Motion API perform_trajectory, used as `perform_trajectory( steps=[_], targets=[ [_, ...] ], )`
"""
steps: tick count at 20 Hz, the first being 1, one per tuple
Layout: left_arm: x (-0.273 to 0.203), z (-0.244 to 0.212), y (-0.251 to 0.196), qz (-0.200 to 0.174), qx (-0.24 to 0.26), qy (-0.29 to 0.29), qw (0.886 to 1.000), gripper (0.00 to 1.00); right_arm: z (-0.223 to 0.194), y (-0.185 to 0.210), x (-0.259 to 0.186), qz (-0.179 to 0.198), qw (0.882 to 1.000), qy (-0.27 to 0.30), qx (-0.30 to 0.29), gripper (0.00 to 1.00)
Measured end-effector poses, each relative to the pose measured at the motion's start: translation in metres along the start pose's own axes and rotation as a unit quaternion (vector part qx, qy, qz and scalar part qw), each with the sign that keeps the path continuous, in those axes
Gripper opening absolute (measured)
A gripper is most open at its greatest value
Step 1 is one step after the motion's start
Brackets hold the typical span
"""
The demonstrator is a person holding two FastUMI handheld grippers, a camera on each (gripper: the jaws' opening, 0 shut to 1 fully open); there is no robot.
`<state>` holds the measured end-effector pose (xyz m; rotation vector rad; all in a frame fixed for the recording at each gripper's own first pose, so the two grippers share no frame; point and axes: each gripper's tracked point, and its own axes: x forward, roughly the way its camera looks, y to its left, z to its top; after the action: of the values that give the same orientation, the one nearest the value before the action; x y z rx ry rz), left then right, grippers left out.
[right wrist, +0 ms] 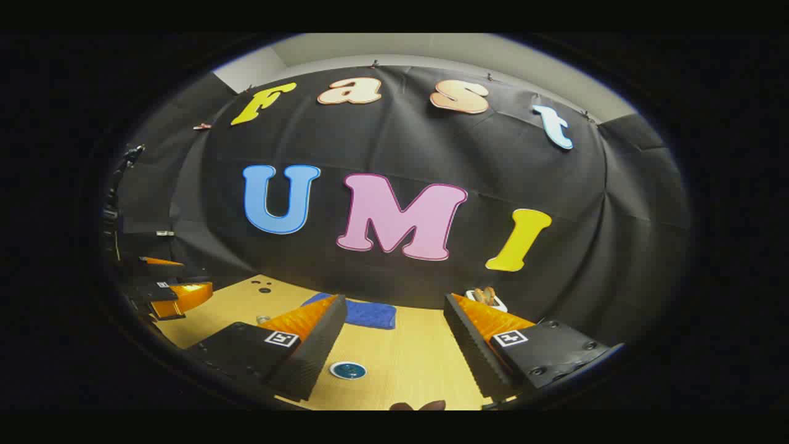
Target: Open the teacup lid with one hand, grasp the water bottle and pour water into the teacup with the other hand; after pouring, place the water bottle on the coaster and then close the teacup lid.
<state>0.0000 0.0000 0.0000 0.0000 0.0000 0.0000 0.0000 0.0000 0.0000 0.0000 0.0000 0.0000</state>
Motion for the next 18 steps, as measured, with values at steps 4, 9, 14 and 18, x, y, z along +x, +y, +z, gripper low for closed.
perform_trajectory(
  steps=[4,9,14,18],
  targets=[
    [-0.001,0.002,-0.001,0.001,0.005,-0.004,1.0,0.97,0.005,0.004,0.0,0.006,1.0,-0.004,0.001,0.98],
    [-0.001,-0.001,-0.003,0.004,0.004,-0.001,1.0,0.97,0.005,0.005,-0.002,0.01,1.0,-0.006,-0.001,0.98],
    [-0.005,0.001,-0.01,0.001,0.008,-0.002,1.0,0.96,0.003,0.002,-0.004,0.012,1.0,-0.003,0.003,0.98],
    [-0.006,-0.001,-0.016,-0.004,0.007,-0.001,1.0,0.97,-0.001,0.004,-0.006,0.023,1.0,-0.004,0.007,0.98]
  ],
)
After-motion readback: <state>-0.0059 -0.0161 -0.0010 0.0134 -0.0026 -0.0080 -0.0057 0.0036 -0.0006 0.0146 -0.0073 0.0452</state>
